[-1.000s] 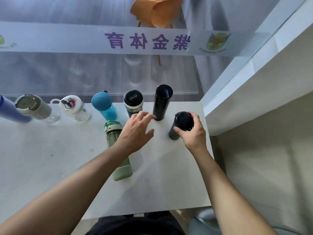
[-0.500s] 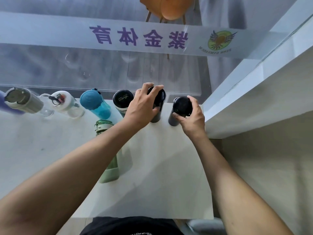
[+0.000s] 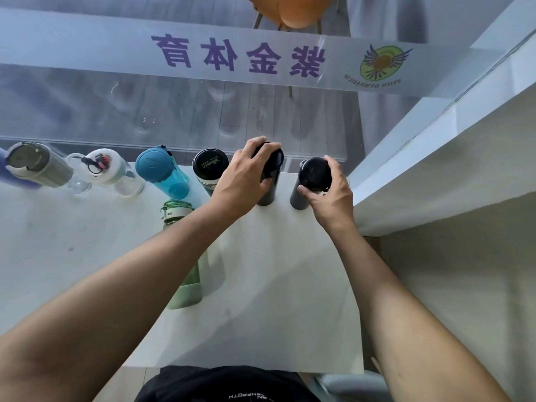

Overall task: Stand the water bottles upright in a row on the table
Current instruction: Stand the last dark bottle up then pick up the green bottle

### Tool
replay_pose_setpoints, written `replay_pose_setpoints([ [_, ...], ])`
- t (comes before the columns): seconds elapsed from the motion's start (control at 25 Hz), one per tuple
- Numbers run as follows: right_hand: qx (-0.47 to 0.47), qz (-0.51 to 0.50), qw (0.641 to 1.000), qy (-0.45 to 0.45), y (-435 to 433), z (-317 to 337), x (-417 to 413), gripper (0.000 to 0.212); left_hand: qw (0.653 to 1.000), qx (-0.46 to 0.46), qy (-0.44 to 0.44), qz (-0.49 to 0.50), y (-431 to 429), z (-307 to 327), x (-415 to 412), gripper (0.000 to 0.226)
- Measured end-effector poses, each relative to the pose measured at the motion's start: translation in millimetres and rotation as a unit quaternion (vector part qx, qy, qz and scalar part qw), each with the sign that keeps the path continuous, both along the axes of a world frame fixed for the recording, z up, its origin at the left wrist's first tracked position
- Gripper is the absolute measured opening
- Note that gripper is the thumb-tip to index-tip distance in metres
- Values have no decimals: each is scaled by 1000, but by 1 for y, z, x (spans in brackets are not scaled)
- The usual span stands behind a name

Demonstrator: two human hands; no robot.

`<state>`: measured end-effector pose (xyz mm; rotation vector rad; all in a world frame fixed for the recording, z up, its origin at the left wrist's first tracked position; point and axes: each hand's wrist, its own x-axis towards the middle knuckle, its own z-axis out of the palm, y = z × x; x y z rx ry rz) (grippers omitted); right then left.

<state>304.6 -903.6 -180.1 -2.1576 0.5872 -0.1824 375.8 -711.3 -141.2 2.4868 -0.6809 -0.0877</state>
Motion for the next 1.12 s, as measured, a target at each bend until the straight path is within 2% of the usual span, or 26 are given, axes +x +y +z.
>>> replay_pose_setpoints([
  [0.28, -23, -1, 1000, 14, 7, -1, 5, 85, 999, 47, -21, -3, 9, 5, -13, 71],
  [0.4, -19, -5, 999, 31, 10, 0, -2, 98, 998, 22, -63, 3, 32, 7, -42, 63],
  [0.48, -17, -23, 999, 20, 15, 3, -12, 106, 998, 6, -59, 13, 59, -1, -69, 56],
  [0.56, -38, -51, 998, -14, 26, 2, -30, 105, 998, 32, -36, 41, 92, -20, -95, 52],
  [0.68, -50, -98, 994, -29, 52, -7, -64, 91, 982, 129, 43, 134, 140, -52, -121, 61],
  [0.8, -24, -94, 995, 20, 90, -14, -96, 80, 932, 188, 219, 218, 171, -72, -131, 86],
  [0.88, -8, -71, 996, 54, 116, -17, -112, 78, 910, 160, 311, 221, 178, -81, -130, 101],
  [1.0, 7, -40, 995, 87, 154, -18, -130, 76, 896, 92, 351, 257, 181, -91, -127, 110],
  [1.12, 11, -17, 994, 107, 186, -17, -145, 75, 854, 8, 413, 317, 188, -99, -123, 82],
])
